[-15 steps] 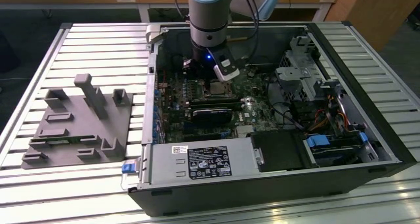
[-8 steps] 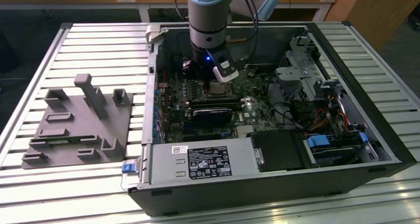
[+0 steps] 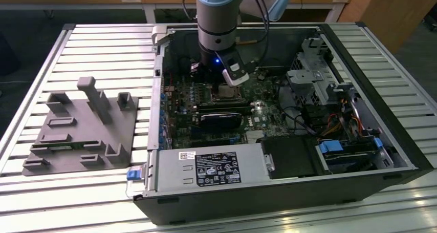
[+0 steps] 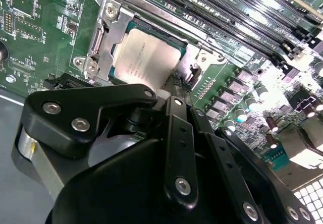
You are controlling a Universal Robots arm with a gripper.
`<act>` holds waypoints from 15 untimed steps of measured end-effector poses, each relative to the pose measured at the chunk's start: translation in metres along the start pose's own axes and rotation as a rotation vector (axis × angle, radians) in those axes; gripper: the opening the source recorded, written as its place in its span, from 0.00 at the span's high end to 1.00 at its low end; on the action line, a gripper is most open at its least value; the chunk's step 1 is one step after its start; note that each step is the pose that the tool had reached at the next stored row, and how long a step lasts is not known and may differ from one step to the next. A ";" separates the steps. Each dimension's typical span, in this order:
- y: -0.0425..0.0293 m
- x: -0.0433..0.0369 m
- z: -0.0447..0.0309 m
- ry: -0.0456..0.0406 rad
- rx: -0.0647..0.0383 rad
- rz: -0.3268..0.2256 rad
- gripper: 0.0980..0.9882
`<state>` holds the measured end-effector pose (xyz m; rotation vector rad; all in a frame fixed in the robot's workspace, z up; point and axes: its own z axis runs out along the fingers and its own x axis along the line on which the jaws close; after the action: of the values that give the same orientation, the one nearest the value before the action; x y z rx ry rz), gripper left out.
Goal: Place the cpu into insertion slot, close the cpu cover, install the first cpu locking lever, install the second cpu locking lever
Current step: 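Close the cpu cover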
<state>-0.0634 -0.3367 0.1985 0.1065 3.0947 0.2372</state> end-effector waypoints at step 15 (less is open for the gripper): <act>0.0020 -0.0004 -0.0126 -0.0073 0.058 -0.003 0.99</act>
<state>-0.0634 -0.3367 0.2112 0.1043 3.0948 0.1474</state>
